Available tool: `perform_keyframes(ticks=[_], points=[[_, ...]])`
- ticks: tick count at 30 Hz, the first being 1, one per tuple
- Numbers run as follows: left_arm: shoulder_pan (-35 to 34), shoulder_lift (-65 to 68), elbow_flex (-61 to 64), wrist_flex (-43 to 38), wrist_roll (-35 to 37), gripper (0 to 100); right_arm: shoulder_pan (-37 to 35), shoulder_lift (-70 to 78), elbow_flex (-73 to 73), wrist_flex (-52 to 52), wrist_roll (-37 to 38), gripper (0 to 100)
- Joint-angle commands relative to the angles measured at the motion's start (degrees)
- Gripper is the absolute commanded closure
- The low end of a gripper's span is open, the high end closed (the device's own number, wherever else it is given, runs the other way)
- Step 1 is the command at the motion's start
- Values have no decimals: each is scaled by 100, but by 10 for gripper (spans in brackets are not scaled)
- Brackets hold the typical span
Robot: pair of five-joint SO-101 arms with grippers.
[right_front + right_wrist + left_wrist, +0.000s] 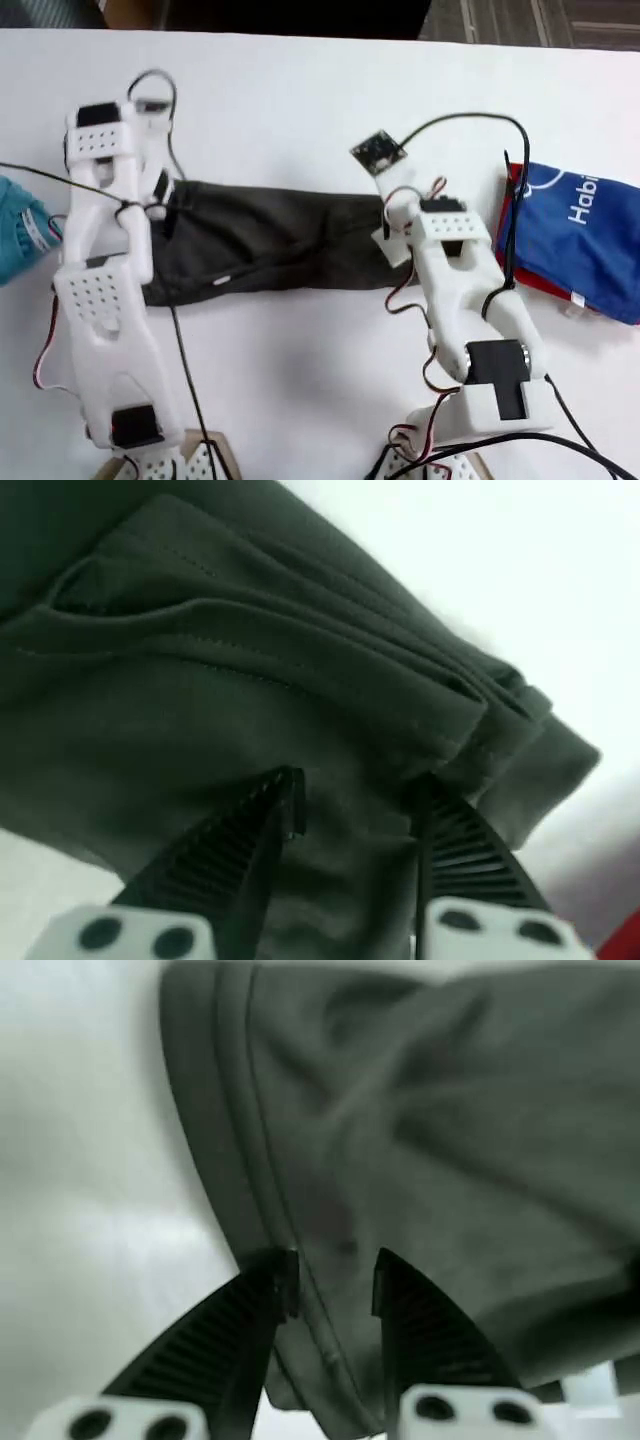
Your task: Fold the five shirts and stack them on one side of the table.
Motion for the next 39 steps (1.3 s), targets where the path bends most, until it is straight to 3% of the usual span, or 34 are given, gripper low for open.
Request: perform_keyframes(ticks=[1,8,19,26,31,39], points=[[-457,-466,215,-18,-70,850,13,-374,299,-620,-334,817],[-870,-440,154,-167,-316,849,4,-330,378,-760,-237,817],[-281,-519,-48,105,-334,849,4,-321,580,-1051,-273,817],[-334,-598,-92,105,-360,848,-13,-321,589,-1051,-273,817],[-387,-1380,-40,114,-378,758,-22,-321,589,-1051,-264,817],[-343,-1495,426,26,-387,760,-22,-321,615,-1051,-255,817]])
